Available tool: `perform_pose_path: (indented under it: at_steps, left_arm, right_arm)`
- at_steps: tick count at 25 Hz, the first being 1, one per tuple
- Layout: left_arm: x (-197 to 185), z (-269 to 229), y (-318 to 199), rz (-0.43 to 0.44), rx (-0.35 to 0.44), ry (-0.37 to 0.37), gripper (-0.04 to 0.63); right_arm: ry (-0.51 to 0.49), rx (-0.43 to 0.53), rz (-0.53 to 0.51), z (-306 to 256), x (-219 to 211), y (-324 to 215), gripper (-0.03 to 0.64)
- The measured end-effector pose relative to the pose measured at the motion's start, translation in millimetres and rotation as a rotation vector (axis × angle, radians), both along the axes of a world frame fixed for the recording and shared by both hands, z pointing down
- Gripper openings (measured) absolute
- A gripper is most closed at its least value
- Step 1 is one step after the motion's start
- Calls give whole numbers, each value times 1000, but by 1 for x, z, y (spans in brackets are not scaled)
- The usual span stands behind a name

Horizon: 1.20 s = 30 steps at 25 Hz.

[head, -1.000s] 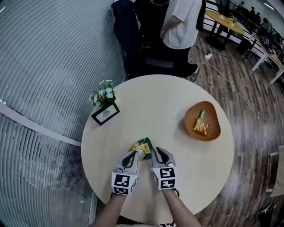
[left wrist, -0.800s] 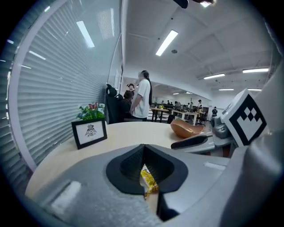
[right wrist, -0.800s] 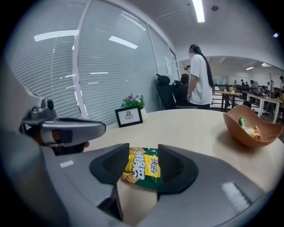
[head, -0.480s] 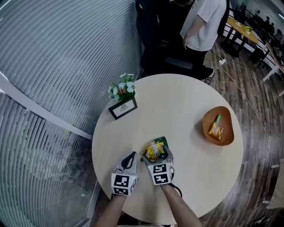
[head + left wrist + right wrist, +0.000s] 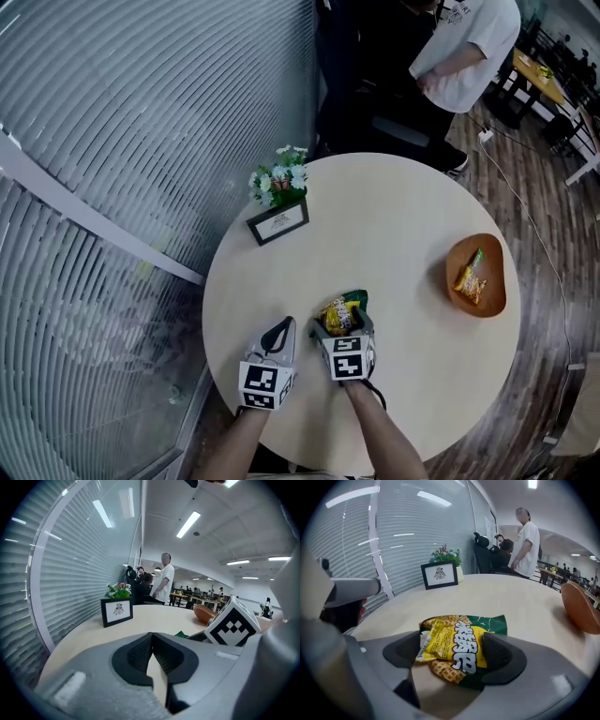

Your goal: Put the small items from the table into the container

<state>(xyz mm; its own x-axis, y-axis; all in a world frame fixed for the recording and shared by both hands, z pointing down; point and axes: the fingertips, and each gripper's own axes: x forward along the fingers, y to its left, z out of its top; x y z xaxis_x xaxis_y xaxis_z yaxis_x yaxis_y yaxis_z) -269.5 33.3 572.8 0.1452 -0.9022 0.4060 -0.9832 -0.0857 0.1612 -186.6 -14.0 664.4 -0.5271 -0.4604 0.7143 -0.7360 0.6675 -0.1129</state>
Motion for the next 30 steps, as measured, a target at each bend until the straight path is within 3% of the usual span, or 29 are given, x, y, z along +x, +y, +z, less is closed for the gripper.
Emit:
perform_pose_path:
  at_steps: [3, 8, 20, 30]
  left_arm:
    - [1, 2, -3, 2, -4, 4, 0]
    - [5, 1, -9, 12, -3, 4, 0]
    - [31, -2, -35, 68, 3, 4, 0]
    - [107, -13, -75, 183, 21, 16, 0]
  right_arm:
    - [20, -20, -16, 2, 2, 2, 346]
    - [0, -49, -4, -7, 6, 3, 282]
    - [-55, -4, 52, -33, 28, -20, 272]
    - [-100, 83, 190, -81, 102, -67, 272]
